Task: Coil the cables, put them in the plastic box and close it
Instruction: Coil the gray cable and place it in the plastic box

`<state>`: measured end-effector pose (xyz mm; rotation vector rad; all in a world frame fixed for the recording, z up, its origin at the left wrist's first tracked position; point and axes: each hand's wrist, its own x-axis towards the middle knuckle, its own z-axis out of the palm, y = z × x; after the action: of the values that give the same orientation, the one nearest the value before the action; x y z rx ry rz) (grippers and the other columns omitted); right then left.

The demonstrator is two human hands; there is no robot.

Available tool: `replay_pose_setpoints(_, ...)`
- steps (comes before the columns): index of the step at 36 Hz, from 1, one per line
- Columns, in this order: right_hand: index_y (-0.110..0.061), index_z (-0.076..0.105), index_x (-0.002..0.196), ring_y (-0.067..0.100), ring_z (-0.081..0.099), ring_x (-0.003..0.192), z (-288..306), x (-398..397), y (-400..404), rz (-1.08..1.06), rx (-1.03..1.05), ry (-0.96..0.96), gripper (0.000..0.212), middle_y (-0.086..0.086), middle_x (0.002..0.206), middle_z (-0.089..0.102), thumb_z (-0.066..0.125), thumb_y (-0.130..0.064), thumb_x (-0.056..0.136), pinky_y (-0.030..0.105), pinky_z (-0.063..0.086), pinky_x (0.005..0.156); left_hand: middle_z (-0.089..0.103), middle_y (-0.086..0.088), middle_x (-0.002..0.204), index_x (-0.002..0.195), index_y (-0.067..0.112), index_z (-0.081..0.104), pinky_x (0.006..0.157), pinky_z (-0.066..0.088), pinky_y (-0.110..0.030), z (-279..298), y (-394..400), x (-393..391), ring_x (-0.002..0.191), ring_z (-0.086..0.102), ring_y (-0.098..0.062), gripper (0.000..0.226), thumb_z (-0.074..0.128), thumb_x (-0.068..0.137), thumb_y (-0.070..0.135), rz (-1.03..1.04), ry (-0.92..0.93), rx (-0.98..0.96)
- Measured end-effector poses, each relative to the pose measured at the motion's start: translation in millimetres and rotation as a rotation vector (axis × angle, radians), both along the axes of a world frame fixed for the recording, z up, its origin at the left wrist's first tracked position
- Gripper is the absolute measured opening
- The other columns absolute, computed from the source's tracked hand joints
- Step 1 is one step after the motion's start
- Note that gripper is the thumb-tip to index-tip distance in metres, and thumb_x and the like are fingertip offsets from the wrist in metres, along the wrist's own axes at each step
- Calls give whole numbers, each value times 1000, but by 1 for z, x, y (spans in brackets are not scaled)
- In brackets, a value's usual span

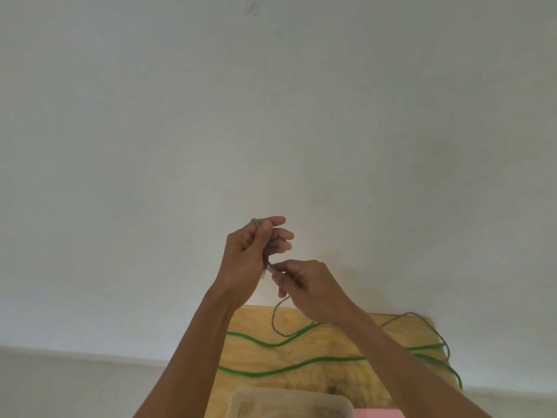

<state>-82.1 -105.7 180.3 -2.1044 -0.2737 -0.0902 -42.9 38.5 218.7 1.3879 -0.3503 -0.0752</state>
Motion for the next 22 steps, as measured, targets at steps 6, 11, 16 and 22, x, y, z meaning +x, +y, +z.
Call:
replay_pose_setpoints(6,-18,70,116,-4,56,52,14,-5,-23,89,-156,37,26,-8,80,73,62,-16,91,7,37,58,75,-9,99,105,0,65,84,57,-28,-20,-4,11,89,75,-17,24,47,105,15,52,-132,385)
replay_pose_setpoints(11,-19,72,96,15,68,67,47,4,-45,187,-47,-30,19,-4,81,75,64,-4,86,23,50,60,69,-5,71,84,3,57,63,53,-32,-25,-9,0,62,64,-14,32,39,107,17,-98,-110,651)
replay_pose_setpoints(16,-13,72,96,19,73,86,70,22,-61,213,31,-59,11,6,85,77,73,-7,87,48,57,85,58,-16,57,85,3,67,52,40,-24,-12,-18,-19,53,48,-21,65,22,106,46,-181,42,403)
replay_pose_setpoints(22,-3,72,92,16,70,76,68,37,-64,173,382,-10,17,5,77,74,79,2,78,29,56,78,45,-13,54,82,5,65,57,27,-36,2,-25,-28,49,36,-20,61,29,101,50,-363,177,81)
